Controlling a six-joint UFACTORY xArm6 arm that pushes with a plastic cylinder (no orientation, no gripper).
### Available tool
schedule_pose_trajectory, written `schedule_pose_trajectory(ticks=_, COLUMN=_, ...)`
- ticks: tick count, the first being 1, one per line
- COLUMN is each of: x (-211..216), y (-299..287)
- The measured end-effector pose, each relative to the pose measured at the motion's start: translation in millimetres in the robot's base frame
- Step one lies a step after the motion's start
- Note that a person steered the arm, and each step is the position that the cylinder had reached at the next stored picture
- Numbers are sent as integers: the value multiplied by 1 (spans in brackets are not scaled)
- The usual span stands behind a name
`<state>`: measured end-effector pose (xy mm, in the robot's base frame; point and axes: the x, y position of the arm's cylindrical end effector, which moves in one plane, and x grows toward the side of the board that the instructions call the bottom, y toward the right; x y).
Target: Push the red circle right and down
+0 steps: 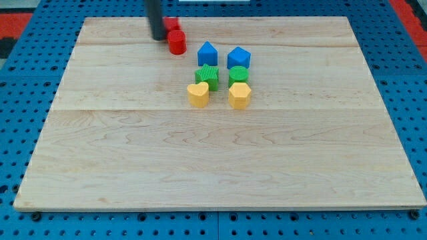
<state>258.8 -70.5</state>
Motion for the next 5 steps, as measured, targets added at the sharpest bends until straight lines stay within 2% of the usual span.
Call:
schedule_pose_trajectory(ticks=1, x=0, y=32)
schedule_pose_trajectory(ticks=2, x=-2, y=7)
schedule_pose_trajectory(ticks=3, x=39, y=3)
schedule_pose_trajectory(ticks=4, x=49, y=13)
schedule_pose_trajectory(ticks=5, x=37, y=26)
